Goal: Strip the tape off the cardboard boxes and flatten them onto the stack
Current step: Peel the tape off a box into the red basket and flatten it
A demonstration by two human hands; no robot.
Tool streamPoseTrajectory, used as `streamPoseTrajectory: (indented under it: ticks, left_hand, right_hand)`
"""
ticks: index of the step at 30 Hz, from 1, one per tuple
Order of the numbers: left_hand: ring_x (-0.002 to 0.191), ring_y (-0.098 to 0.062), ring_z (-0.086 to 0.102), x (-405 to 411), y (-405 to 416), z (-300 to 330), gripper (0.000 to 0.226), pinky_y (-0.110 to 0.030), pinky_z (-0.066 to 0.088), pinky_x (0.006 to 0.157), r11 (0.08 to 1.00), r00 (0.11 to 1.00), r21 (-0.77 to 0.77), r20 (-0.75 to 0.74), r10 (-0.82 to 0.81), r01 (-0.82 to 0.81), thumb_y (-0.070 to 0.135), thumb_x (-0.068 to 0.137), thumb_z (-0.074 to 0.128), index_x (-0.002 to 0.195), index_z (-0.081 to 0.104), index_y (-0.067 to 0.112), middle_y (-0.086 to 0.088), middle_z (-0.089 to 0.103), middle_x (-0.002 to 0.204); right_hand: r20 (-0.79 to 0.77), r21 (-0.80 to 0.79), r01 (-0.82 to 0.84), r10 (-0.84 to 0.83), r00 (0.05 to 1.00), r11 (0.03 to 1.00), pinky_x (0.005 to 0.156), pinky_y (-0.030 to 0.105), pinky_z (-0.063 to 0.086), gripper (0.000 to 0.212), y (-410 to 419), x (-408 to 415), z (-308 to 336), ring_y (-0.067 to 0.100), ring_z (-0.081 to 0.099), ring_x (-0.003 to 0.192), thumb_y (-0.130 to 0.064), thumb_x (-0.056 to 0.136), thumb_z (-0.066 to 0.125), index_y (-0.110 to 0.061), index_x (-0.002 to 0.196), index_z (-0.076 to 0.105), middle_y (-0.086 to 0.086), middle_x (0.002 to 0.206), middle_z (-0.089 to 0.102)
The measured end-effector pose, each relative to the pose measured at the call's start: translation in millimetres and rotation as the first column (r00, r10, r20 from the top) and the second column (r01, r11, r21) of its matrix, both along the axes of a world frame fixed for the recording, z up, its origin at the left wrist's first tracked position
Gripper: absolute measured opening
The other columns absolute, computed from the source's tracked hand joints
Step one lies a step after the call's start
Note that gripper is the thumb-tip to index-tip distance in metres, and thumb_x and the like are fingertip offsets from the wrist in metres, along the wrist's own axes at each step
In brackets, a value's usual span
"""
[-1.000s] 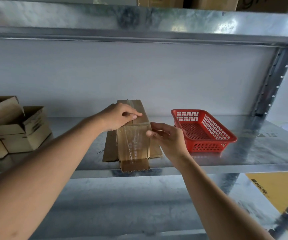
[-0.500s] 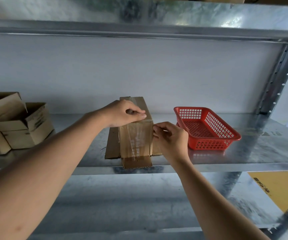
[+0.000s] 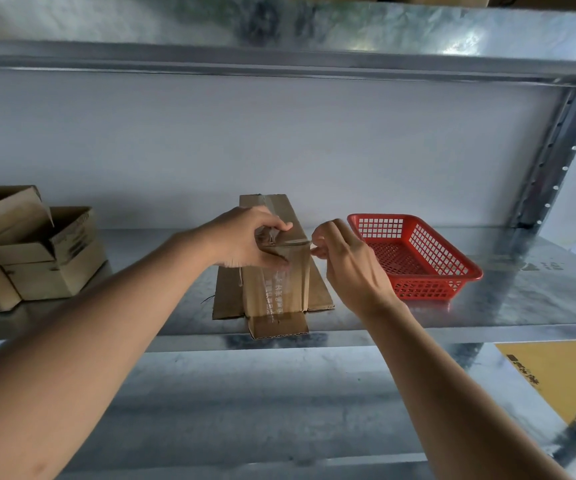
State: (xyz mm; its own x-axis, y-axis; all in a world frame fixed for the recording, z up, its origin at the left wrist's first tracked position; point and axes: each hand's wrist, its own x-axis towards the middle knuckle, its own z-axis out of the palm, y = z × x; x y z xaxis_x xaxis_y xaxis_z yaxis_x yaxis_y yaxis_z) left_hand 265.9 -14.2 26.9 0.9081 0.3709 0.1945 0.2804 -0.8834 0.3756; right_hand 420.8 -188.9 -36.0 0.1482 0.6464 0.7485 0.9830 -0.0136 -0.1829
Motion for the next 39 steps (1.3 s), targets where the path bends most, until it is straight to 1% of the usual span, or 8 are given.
streamPoseTrajectory:
  ticks: [4,9,16,22,25,28,31,39]
  left_hand:
    - [0.129,-0.013,0.052,2,-3,1,0.089,-0.041,0.042,0.112,1.0,1.0,0.025,0.005,0.011,-0.011,0.067,0.064,0.086,0.143,0.059,0.038,0.012,0.055,0.136]
    - [0.133,-0.011,0.048,2,-4,-2,0.084,-0.033,0.04,0.111,0.999,1.0,0.052,0.008,0.004,-0.005,0.065,0.072,0.084,0.146,0.053,0.043,0.014,0.048,0.146]
    - [0.15,-0.018,0.034,0,-11,-5,0.088,-0.037,0.032,0.117,0.992,0.998,0.124,-0.058,0.021,-0.014,0.073,0.081,0.071,0.157,0.038,0.043,0.01,0.029,0.166]
    - [0.152,-0.02,0.032,8,-19,-9,0.08,-0.043,0.032,0.12,0.98,0.997,0.199,-0.067,0.043,-0.029,0.073,0.085,0.063,0.154,0.043,0.039,0.004,0.029,0.168]
    - [0.151,-0.022,0.034,11,-22,-11,0.077,-0.043,0.035,0.118,0.976,0.997,0.217,-0.063,0.047,-0.032,0.079,0.083,0.056,0.146,0.051,0.036,0.001,0.031,0.167]
    - [0.155,-0.018,0.024,1,-17,-11,0.101,-0.045,0.026,0.125,0.992,0.997,0.124,-0.077,-0.017,0.027,0.092,0.069,0.056,0.157,0.03,0.05,0.007,0.025,0.169]
    - [0.152,-0.006,0.024,-15,-9,-7,0.093,-0.035,0.022,0.124,0.991,0.99,-0.035,-0.047,-0.133,0.131,0.069,0.074,0.078,0.152,0.03,0.061,0.015,0.024,0.168]
    - [0.155,-0.018,0.025,-20,-7,-15,0.087,-0.043,0.024,0.127,0.993,0.996,0.082,0.009,-0.086,0.085,0.085,0.069,0.062,0.149,0.04,0.06,0.011,0.026,0.168]
  right_hand:
    - [-0.11,0.142,-0.024,0.04,0.993,0.99,0.065,0.041,0.059,0.016,-2,-4,14,0.016,0.072,0.08,0.004,0.097,0.06,-0.01,0.101,0.067,0.0,0.097,0.069]
    - [-0.519,0.094,-0.106,0.14,0.843,0.99,0.083,0.029,0.061,0.016,-7,-8,25,0.002,0.074,0.09,-0.03,0.095,0.074,-0.025,0.11,0.078,-0.014,0.095,0.078]
    - [-0.29,0.067,-0.002,0.021,0.957,0.998,0.063,0.022,0.054,0.027,-6,-18,37,0.001,0.071,0.07,-0.003,0.083,0.08,-0.029,0.09,0.084,-0.013,0.077,0.078]
    - [-0.136,0.207,-0.109,0.139,0.981,0.972,0.07,0.014,0.055,0.014,-8,-39,39,0.004,0.073,0.077,-0.006,0.086,0.08,-0.019,0.089,0.084,-0.008,0.085,0.08]
    - [-0.424,0.235,-0.083,0.179,0.888,0.968,0.075,0.018,0.057,0.012,-10,-34,35,0.002,0.074,0.082,-0.009,0.086,0.082,-0.019,0.092,0.083,-0.011,0.086,0.079]
    - [-0.68,0.252,0.002,0.175,0.712,0.968,0.084,0.042,0.063,0.017,-15,-26,17,0.014,0.076,0.084,-0.013,0.088,0.081,-0.024,0.101,0.079,-0.005,0.087,0.079]
    - [-0.791,0.271,0.029,0.205,0.576,0.962,0.085,0.048,0.063,0.022,-16,-28,6,0.02,0.078,0.085,-0.008,0.094,0.074,-0.022,0.11,0.076,0.001,0.086,0.08]
    - [-0.536,0.064,-0.005,0.038,0.844,0.998,0.073,0.014,0.057,0.029,-14,-40,19,0.0,0.071,0.08,-0.027,0.088,0.083,-0.02,0.115,0.076,-0.006,0.095,0.074]
